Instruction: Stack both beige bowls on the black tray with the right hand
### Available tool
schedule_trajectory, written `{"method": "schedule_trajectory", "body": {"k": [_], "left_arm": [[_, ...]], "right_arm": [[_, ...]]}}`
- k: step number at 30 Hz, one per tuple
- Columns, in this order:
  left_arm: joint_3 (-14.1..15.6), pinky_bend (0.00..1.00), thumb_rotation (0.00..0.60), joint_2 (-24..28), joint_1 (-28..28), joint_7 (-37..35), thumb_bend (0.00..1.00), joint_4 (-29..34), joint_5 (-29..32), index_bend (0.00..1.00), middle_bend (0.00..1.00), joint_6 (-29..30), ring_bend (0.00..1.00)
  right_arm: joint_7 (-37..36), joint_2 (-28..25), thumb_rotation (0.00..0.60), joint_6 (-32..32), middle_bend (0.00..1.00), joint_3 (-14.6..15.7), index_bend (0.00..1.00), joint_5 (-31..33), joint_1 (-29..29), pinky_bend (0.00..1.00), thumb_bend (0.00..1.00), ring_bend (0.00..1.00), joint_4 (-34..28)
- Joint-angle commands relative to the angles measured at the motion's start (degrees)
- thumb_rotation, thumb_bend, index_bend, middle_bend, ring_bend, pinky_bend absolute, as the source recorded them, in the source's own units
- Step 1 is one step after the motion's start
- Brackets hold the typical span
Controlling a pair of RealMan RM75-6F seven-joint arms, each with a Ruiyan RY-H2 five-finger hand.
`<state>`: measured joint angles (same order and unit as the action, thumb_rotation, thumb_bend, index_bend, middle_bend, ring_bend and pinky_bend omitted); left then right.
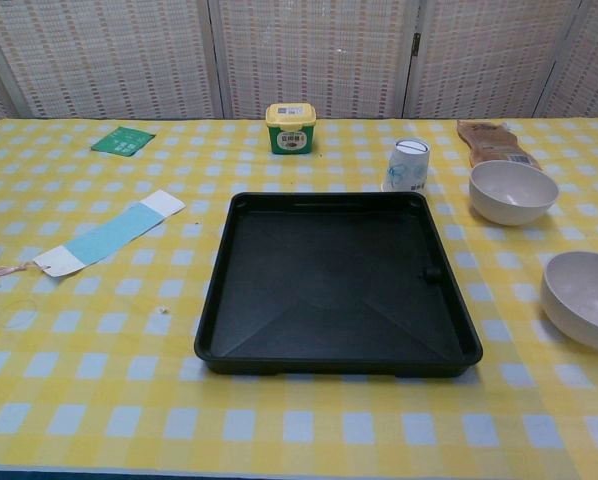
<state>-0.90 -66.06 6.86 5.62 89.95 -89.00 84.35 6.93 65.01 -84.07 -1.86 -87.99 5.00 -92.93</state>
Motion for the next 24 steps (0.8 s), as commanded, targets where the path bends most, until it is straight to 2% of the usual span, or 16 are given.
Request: {"method": "schedule_trajectory", "body": {"k": [1,9,16,20,22,24], "left_arm": [[-0.2,0.00,0.600,-0.1,0.1,-0.3,0.27,-0.2,0.2,0.00,0.00,0.0,0.00],[-0.1,0.00,0.600,0.1,0.3,-0.4,0.27,0.1,0.1,0.00,0.00,-0.2,0.00],[-0.2,0.00,0.600,1.0,-0.1,-3.0,0.27,-0.4,-0.3,0.00,0.00,0.9,0.00],[-0.2,0.00,0.600,1.3,0.0,-3.7,0.27,-0.2,-0.3,0.00,0.00,0.8,0.00],[-0.1,0.00,0.600,1.5,-0.2,-3.8,0.27,0.1,-0.8,0.00,0.00,1.2,0.00],[0.1,0.00,0.600,1.7,-0.4,-3.9,0.27,0.3,-1.1,0.00,0.00,1.8,0.00]], "right_arm": [[0.4,0.3,0.600,0.6,0.00,-0.1,0.00,0.5,0.2,0.00,0.43,0.00,0.3],[0.7,0.6,0.600,0.2,0.00,0.7,0.00,-1.2,0.1,0.00,0.43,0.00,0.6],[-2.7,0.6,0.600,-0.3,0.00,3.7,0.01,-7.9,0.5,0.00,0.43,0.00,2.9],[-4.3,1.4,0.600,-1.7,0.00,4.8,0.15,-11.1,0.5,0.00,0.43,0.00,5.6],[-4.5,1.9,0.600,-0.9,0.00,5.1,0.26,-11.2,0.9,0.00,0.43,0.00,6.6],[-5.3,2.3,0.600,0.1,0.00,5.3,0.31,-11.3,1.4,0.00,0.43,0.00,7.1]]}}
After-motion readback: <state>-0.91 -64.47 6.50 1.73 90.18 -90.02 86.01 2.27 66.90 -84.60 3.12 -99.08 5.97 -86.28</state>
